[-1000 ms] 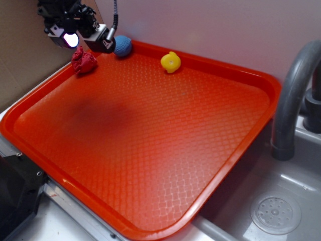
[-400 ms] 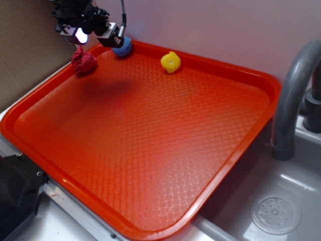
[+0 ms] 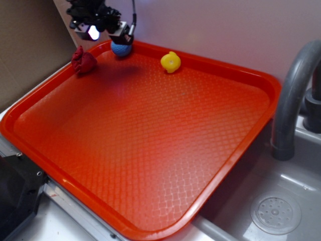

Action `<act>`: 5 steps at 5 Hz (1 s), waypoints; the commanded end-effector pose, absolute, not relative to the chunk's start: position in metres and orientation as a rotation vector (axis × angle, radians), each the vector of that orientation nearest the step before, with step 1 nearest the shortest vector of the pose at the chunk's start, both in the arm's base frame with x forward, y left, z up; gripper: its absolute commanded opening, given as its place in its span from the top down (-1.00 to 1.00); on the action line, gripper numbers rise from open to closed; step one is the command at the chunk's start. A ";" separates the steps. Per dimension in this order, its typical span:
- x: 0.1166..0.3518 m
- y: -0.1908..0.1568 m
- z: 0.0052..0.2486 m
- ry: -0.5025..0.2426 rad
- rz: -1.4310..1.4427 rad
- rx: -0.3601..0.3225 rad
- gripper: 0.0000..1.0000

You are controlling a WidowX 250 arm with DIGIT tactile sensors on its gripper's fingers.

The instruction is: Grab the blue ball.

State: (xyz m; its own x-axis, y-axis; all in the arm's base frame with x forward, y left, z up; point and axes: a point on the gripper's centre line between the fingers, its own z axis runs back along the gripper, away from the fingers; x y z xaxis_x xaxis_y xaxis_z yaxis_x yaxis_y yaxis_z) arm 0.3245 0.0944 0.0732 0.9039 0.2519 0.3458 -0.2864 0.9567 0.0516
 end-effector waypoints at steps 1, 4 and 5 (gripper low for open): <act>0.347 0.102 0.074 -0.406 0.183 0.093 -1.00; 0.368 0.099 0.043 -0.397 0.114 0.184 -1.00; 0.372 0.111 0.037 -0.377 0.166 0.187 1.00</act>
